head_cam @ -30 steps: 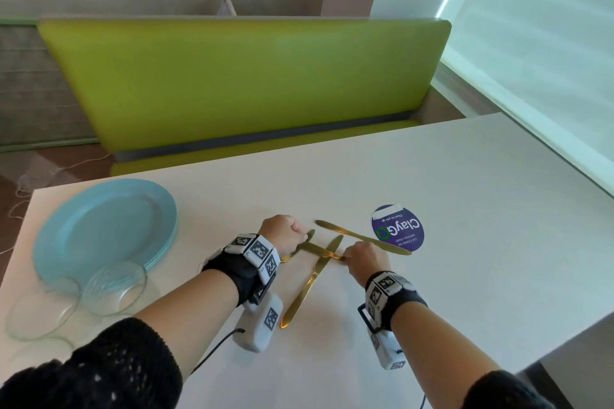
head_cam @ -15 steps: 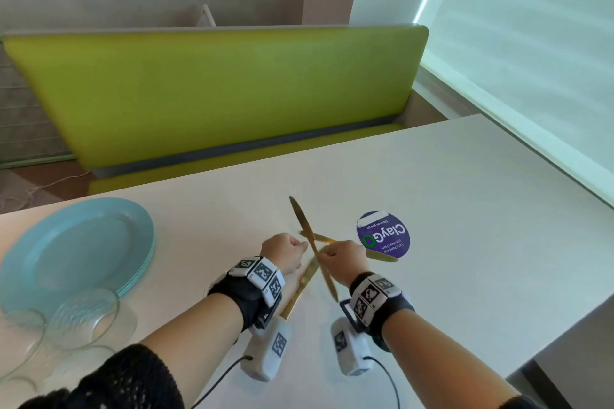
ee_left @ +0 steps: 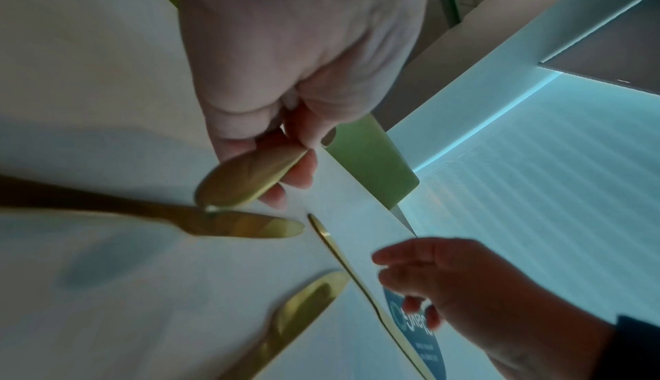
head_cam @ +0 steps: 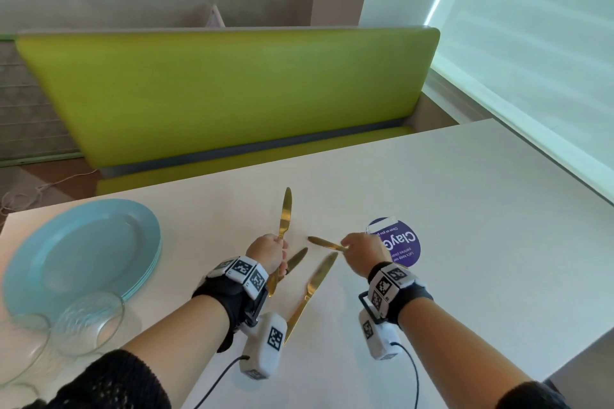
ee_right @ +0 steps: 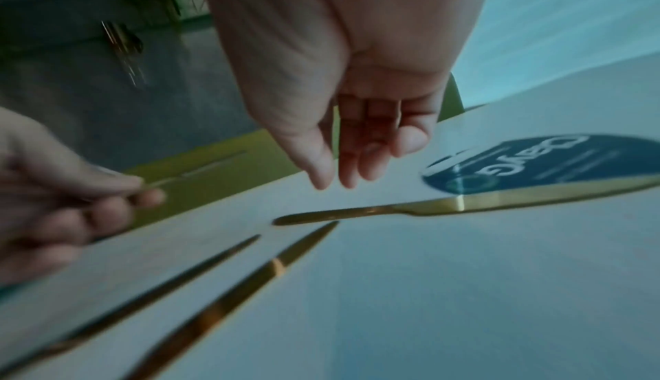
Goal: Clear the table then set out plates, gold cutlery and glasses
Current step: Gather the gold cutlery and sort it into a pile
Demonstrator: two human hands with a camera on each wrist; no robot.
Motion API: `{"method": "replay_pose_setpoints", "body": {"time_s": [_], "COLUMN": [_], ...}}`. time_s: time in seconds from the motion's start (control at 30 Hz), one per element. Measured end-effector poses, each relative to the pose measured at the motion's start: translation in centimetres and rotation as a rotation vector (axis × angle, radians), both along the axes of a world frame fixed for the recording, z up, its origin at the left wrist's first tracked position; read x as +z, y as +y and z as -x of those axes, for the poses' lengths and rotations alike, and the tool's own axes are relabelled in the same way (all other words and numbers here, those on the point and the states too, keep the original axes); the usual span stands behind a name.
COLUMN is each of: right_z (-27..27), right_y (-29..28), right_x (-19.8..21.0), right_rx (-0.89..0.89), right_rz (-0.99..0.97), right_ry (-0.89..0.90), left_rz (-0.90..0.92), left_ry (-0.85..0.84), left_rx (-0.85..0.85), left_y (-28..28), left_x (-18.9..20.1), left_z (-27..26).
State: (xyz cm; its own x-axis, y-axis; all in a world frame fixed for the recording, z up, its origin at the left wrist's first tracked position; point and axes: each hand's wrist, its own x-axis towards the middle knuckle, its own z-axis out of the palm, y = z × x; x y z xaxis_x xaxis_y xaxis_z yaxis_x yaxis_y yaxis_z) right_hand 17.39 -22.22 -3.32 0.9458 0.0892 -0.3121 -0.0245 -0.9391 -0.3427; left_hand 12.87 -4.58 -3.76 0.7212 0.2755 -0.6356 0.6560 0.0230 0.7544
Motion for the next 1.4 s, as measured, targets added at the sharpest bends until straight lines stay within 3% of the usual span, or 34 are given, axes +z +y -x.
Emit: {"method": "replay_pose_setpoints", "body": {"time_s": [0.1, 0.33, 0.7, 0.97, 1.27, 1.4], "right_z": [-0.9, -1.6, -1.6, -1.8, -2.6, -3.1], "right_y": [-1.3, -1.1, -0.7, -0.4, -0.4, 0.5], "right_x": [-0.8, -2.1, -1.8, -2.1, -2.0, -1.0], "right_rx": [0.006, 0.271, 0.475, 0.543, 0.466, 0.515], "right_rz": [0.124, 0.415, 0.677, 0.695, 0.615, 0.59], "right_ry": [0.008, -0.029, -0.151, -0.179, -0.152, -0.234], "left_rz": [-0.035, -0.233, -0.147, -0.152, -0.127, -0.158], "left_ry": [-0.003, 0.008, -0.012, -0.031, -0.043, -0.062], "left_rx": [0.003, -0.202, -0.209, -0.227, -0.276, -0.265], "left_y": [0.8, 1.7, 1.8, 1.9, 1.9, 2.6], "left_x": [0.3, -0.2, 0.2, 0.3, 0.4, 0.7], "left_z": [0.0, 0.0, 0.2, 0.4, -0.1, -0.7]}}
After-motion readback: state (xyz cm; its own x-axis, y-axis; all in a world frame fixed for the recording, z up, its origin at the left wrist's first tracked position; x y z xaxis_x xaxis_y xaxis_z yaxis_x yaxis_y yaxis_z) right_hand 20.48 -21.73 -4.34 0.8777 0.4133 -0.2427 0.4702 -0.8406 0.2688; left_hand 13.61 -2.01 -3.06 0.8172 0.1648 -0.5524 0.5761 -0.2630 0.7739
